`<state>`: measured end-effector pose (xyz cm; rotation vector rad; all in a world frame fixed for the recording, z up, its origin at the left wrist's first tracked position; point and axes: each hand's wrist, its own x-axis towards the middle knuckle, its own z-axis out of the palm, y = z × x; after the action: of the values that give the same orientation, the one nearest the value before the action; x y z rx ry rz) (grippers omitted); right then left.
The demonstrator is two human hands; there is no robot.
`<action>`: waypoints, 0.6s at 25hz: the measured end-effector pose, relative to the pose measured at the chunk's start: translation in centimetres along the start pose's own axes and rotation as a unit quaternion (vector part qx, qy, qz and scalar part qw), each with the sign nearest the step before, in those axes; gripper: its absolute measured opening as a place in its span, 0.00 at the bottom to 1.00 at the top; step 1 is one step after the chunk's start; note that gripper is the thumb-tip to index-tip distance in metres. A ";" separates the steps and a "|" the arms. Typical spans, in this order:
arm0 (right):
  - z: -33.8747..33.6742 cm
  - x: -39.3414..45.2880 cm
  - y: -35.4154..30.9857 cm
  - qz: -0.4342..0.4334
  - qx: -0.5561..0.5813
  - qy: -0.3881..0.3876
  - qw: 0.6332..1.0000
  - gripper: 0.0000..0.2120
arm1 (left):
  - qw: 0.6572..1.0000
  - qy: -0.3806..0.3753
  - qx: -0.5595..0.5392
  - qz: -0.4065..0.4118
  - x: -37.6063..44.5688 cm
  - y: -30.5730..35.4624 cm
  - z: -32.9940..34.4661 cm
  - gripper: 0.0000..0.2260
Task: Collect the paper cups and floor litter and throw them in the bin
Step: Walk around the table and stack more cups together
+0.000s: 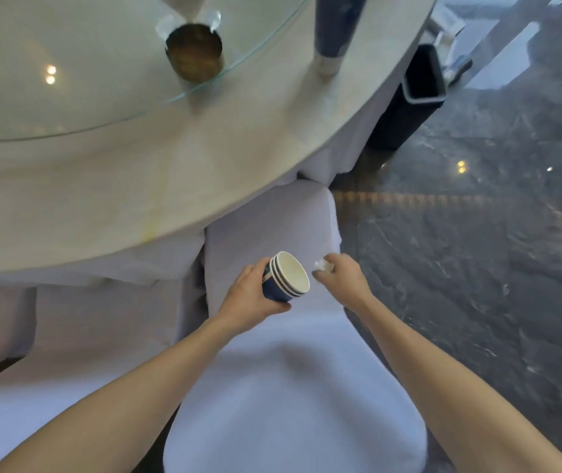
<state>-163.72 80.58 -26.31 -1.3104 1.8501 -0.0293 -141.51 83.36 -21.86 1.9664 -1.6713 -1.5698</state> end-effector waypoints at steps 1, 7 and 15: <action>-2.5 -1.1 -1.0 -0.013 0.030 0.032 0.999 0.12 | 1.000 0.013 0.007 0.013 -0.6 1.8 0.0 0.38; -14.9 -9.9 -3.0 -0.145 0.171 0.090 0.970 0.11 | 0.994 0.090 -0.018 0.059 -6.1 13.1 4.1 0.36; -22.2 -16.3 3.3 -0.243 -0.095 0.004 0.965 0.14 | 0.985 0.130 -0.060 0.096 -10.9 21.4 10.9 0.34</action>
<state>-178.91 85.36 -3.57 -1.8764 1.5247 -0.1186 -161.98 89.08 -6.25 1.8005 -1.5699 -1.2541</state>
